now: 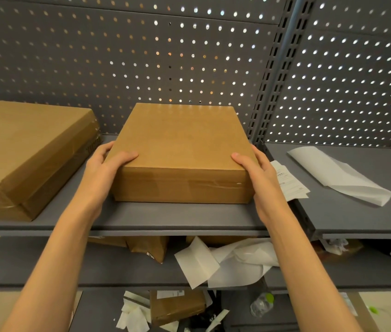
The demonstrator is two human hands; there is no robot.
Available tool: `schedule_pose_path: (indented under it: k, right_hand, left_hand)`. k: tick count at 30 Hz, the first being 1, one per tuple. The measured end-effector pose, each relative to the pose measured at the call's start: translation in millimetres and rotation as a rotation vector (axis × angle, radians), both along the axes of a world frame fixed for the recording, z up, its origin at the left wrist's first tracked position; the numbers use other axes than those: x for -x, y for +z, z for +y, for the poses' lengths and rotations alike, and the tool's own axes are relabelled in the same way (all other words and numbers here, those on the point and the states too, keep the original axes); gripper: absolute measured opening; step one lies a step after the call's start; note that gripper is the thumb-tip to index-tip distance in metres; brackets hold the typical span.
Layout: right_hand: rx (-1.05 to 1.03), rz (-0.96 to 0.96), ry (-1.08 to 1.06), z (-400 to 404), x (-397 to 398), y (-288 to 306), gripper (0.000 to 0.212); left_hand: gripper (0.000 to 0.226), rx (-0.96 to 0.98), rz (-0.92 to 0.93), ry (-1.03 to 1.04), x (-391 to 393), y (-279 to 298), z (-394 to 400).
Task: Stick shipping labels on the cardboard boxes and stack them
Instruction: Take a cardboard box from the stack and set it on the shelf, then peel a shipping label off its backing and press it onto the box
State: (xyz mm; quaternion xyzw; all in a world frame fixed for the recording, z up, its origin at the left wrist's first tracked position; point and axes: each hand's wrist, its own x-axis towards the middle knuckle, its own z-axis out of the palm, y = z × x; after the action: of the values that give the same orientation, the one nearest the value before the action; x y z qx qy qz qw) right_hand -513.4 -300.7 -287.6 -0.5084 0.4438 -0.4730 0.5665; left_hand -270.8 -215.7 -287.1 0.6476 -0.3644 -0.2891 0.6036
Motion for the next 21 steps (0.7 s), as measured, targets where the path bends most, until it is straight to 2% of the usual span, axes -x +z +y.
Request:
schedule_pose_path:
  k: [3, 8, 11, 15, 21]
  right_hand:
    - [-0.009, 0.004, -0.001, 0, 0, 1, 0.062]
    - [-0.009, 0.029, -0.002, 3, 3, 5, 0.066]
    - [0.025, 0.036, -0.064, 6, 8, 9, 0.061]
    - [0.134, 0.093, -0.160, 8, 18, 17, 0.046]
    - [0.258, 0.203, -0.296, 11, 41, 17, 0.032]
  left_hand:
    - [0.065, -0.014, -0.067, -0.006, 0, 2, 2]
    - [0.078, -0.089, -0.394, 0.093, -2, 10, 8]
    - [0.068, -0.046, -0.681, 0.142, 7, 23, 14]
    - [0.043, 0.075, -0.991, 0.193, 21, 36, 11]
    - [0.035, 0.202, -1.147, 0.136, 49, 43, -2]
